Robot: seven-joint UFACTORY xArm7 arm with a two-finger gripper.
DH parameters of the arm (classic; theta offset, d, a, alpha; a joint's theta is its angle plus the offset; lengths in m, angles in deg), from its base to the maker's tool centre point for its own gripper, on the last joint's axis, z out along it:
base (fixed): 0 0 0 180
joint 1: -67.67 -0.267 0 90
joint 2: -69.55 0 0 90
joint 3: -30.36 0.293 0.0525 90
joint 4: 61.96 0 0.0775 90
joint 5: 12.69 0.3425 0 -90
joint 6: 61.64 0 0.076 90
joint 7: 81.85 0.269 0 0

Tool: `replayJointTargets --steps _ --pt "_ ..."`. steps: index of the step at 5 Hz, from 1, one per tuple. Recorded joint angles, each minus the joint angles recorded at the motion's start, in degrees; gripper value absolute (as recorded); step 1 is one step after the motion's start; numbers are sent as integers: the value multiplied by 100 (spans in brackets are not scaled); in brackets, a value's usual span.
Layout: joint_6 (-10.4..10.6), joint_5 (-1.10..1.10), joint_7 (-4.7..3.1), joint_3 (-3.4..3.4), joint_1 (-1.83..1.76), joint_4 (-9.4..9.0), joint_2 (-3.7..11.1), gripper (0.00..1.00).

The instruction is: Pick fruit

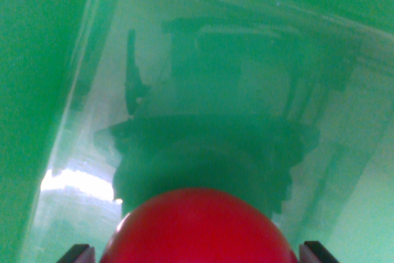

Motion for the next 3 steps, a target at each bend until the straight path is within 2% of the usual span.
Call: replayJointTargets --steps 3 --pt "-56 2 -2 1 0 40 -16 100"
